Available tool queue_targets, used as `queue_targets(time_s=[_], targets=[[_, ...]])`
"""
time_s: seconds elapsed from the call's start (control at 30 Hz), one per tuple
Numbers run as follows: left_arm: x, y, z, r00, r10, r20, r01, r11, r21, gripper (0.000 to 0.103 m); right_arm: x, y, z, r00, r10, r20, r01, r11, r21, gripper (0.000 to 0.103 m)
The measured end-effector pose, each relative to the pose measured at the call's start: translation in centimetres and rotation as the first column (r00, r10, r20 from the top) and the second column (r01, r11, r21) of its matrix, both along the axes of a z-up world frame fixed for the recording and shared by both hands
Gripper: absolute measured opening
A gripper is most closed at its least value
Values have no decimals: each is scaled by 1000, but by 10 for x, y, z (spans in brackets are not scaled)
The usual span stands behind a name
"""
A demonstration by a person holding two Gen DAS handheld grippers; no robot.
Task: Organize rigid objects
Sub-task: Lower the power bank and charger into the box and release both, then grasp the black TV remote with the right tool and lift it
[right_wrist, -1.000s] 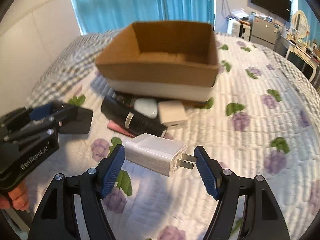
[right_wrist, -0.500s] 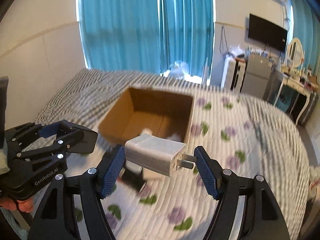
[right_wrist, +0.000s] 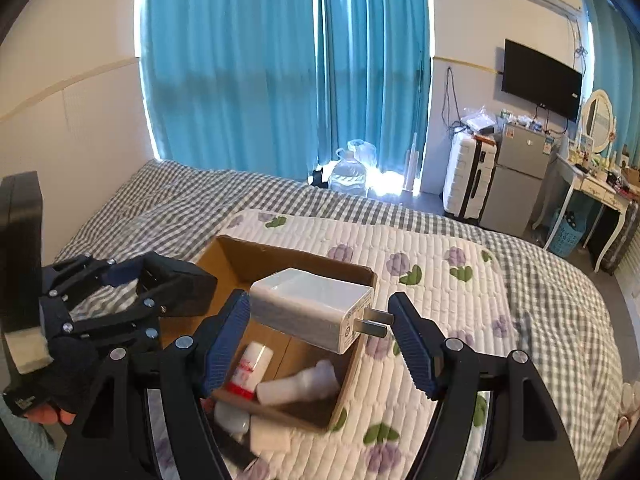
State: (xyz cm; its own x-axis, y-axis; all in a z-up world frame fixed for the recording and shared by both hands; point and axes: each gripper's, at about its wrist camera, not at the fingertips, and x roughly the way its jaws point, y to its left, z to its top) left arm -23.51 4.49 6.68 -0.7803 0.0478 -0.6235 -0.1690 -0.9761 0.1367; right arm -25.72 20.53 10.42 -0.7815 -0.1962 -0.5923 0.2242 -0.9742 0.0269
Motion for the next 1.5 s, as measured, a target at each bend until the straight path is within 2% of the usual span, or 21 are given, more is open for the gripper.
queue_targets(time_s=[0.2, 0.37, 0.4, 0.47, 0.5, 0.57, 0.6, 0.63, 0.77, 0.97, 1.03, 1.07, 1.1, 1.17, 1.27, 1.37, 1.5], targets=[[-28, -2, -39, 998, 4, 64, -4, 1000, -3, 39, -36, -2, -34, 1000, 9, 30, -9, 1000, 14, 71], [-37, 0, -55, 994, -4, 111, 6, 1000, -14, 40, -52, 1, -54, 999, 18, 45, -19, 1000, 12, 71], [-38, 1, -57, 992, -2, 124, 5, 1000, -18, 40, -53, 1, -57, 999, 20, 50, -21, 1000, 13, 60], [-40, -1, -61, 988, 13, 156, -12, 1000, -7, 42, -55, 2, -60, 998, 21, 53, -22, 1000, 19, 31], [-39, -4, -61, 987, 16, 161, -18, 1000, 9, 42, -55, 3, -59, 998, 30, 62, -31, 999, 11, 32], [-31, -5, -53, 993, 10, 115, -12, 1000, 20, 42, -57, 6, -60, 997, 5, 78, -7, 1000, 17, 30], [-26, -4, -47, 995, 15, 100, -16, 1000, 2, 42, -57, 4, -62, 995, 19, 96, -21, 1000, 11, 20], [-24, -6, -45, 995, 19, 98, -19, 1000, -2, 43, -57, 4, -65, 994, 31, 104, -32, 999, 6, 18], [-3, -16, -31, 996, 14, 93, -18, 999, 44, 43, -48, 3, -67, 993, 27, 113, -28, 1000, 1, 18], [40, -27, -8, 998, 19, 65, -23, 998, 53, 67, -10, 0, -49, 994, 49, 95, -51, 999, 9, 20], [60, -29, 2, 998, 22, 51, -24, 999, 43, 78, 10, -2, -40, 994, 60, 87, -62, 998, 14, 37], [66, -30, 5, 999, 27, 43, -29, 999, 38, 84, 18, -2, -37, 994, 66, 85, -67, 998, 10, 54], [75, -33, 7, 999, 32, 36, -33, 999, 34, 89, 30, -4, -35, 993, 76, 89, -77, 997, 7, 60], [90, -35, 8, 999, 30, 28, -31, 999, 34, 90, 48, -10, -37, 990, 97, 99, -100, 995, 23, 60], [108, -39, -5, 998, 47, 44, -49, 998, 37, 95, 66, -19, -48, 985, 124, 119, -130, 991, 42, 60], [115, -43, -32, 992, 78, 97, -84, 995, 55, 95, 75, -28, -72, 975, 153, 161, -160, 987, 29, 60], [120, -51, -68, 981, 140, 132, -144, 989, 24, 95, 76, -47, -118, 946, 225, 233, -234, 972, 13, 60]])
